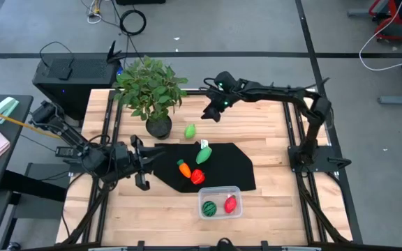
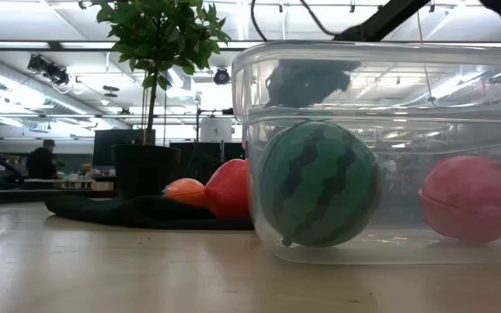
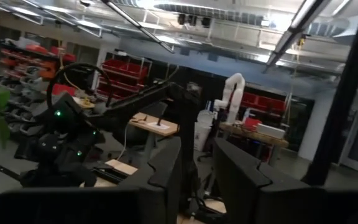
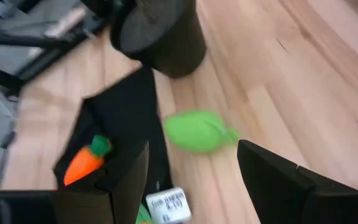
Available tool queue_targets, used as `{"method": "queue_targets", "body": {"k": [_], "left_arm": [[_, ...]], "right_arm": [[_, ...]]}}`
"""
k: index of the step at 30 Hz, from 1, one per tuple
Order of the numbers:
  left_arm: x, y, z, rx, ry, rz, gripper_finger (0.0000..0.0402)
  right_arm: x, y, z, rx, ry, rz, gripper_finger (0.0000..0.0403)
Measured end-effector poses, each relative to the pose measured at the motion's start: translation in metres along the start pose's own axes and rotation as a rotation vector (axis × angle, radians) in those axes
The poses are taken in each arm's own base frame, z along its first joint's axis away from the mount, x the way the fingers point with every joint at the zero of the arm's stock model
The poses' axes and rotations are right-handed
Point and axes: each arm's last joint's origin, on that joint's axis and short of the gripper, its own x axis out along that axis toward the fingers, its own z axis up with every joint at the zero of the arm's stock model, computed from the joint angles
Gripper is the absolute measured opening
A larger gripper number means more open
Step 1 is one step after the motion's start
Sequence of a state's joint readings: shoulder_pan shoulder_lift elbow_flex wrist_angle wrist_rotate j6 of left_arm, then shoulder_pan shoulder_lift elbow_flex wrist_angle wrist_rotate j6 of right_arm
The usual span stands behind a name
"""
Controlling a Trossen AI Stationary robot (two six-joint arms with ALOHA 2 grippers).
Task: Pick and placing Produce into tupperware
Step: Put the melon into the transparent bin
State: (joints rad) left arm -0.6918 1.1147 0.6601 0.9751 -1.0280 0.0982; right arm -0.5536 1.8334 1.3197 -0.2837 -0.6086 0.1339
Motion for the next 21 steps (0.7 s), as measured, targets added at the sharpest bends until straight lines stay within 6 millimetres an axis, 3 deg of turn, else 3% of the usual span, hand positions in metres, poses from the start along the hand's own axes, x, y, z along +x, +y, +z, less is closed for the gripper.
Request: {"method": "queue_targets", "body": {"k": [5, 11, 16, 21], "left_arm": [[-0.001, 0.003, 0.005, -0.015, -0.005, 0.035, 0.0105], [-0.001, 0.003, 0.005, -0.015, -0.005, 0.035, 0.0104], [-0.001, 0.003, 0.005, -0.013, -0.004, 0.035, 0.0101], [-0.003, 0.002, 0.006, -0.022, -0.002, 0.024, 0.0103]], "right_arm": [[0.015, -0.022, 0.001, 0.066, -0.043, 0.122, 0.0252], [0.031, -0.045, -0.002, 0.16, -0.076, 0.081, 0.0251], [0.038, -0.035, 0.0, 0.108, -0.115, -0.089, 0.0251], [0.046, -0.009, 0.02, -0.079, -0.213, -0.172, 0.0251]]}}
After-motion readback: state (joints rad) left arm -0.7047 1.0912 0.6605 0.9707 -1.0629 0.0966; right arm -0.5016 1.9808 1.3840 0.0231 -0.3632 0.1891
